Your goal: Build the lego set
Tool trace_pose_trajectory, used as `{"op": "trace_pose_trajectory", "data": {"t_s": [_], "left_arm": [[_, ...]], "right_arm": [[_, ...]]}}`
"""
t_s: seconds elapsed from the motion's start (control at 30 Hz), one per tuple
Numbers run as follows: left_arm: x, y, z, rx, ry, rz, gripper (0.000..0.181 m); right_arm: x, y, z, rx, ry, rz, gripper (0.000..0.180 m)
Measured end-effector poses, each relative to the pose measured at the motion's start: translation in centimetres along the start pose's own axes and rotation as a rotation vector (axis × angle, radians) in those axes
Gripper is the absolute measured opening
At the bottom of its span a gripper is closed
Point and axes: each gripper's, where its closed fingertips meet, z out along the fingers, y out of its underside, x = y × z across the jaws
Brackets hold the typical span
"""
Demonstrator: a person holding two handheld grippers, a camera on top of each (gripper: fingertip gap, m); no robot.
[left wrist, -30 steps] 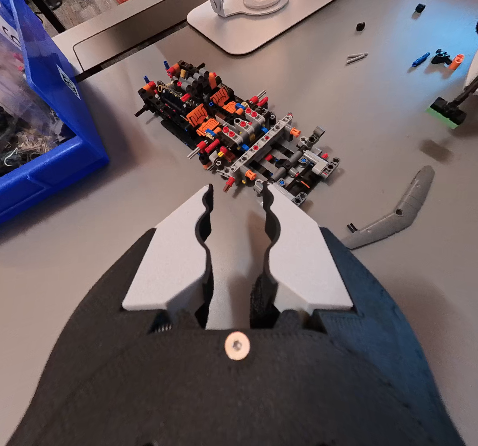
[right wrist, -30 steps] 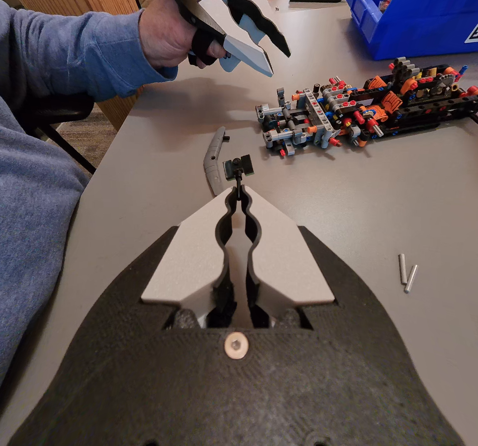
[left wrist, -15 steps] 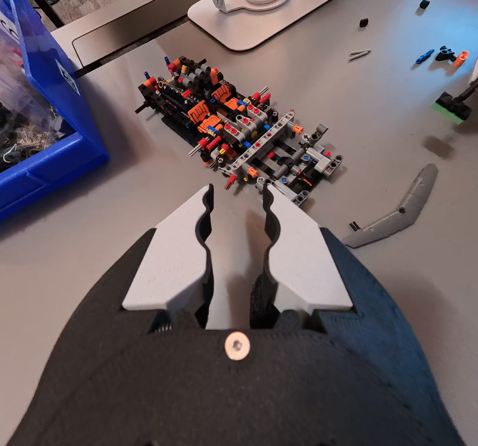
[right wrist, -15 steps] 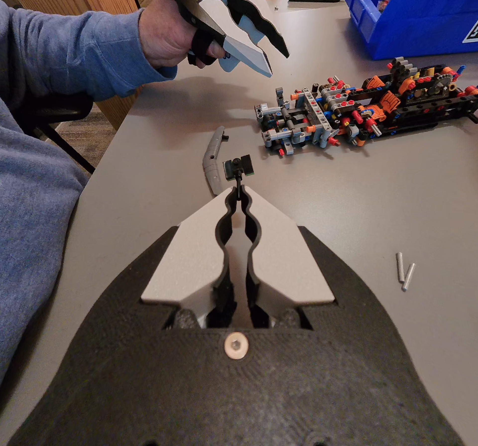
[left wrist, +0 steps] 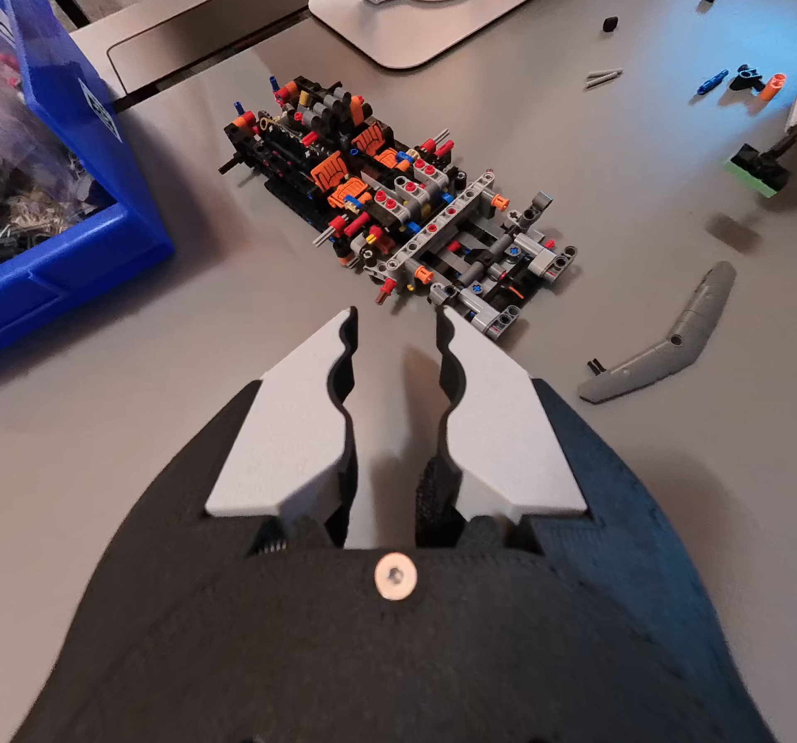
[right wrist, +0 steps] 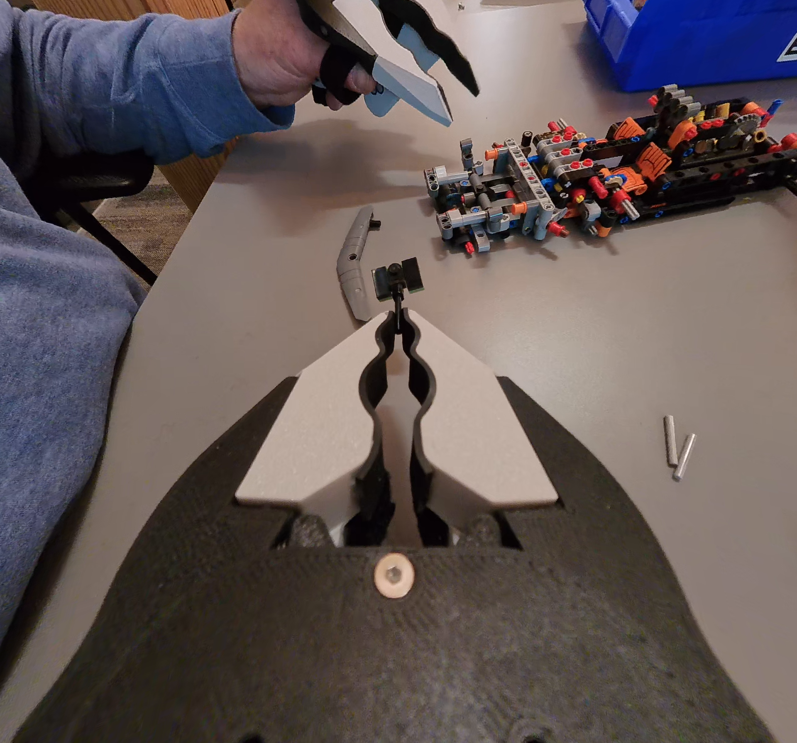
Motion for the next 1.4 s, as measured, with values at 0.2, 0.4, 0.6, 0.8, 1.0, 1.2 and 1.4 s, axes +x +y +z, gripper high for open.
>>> {"op": "trace_pose_trajectory", "data": {"t_s": [0.2, 0.4, 0.6, 0.8, 1.0, 1.2, 1.4], "left_arm": [[2.2, 0.0, 1.3, -0.014, 0.115, -0.055, 0.029], [3.0, 0.1, 2.7, -0.032, 0.149, -0.091, 0.023], [3.3, 0.0, 3.3, -0.019, 0.179, -0.129, 0.011], [3.5, 0.0, 3.3, -0.015, 0.188, -0.13, 0.01], [3.9, 0.0, 3.1, -0.022, 0.213, -0.103, 0.01], [4.3, 0.2, 2.9, -0.027, 0.239, -0.089, 0.01], [4.8, 0.2, 2.7, -0.029, 0.258, -0.083, 0.01]], "right_arm": [[-0.1, -0.1, 0.0, 0.002, -0.002, 0.0, 0.0], [-0.1, 0.0, 0.1, -0.002, -0.002, -0.003, 0.0], [0.0, 0.2, 0.1, -0.006, 0.002, -0.002, 0.0], [0.1, 0.2, 0.1, -0.007, 0.001, -0.001, 0.0], [0.2, 0.2, 0.0, -0.007, 0.005, -0.001, 0.0], [0.3, 0.4, -0.2, -0.01, 0.009, -0.002, 0.0], [0.3, 0.5, -0.3, -0.01, 0.011, -0.001, 0.0]]}}
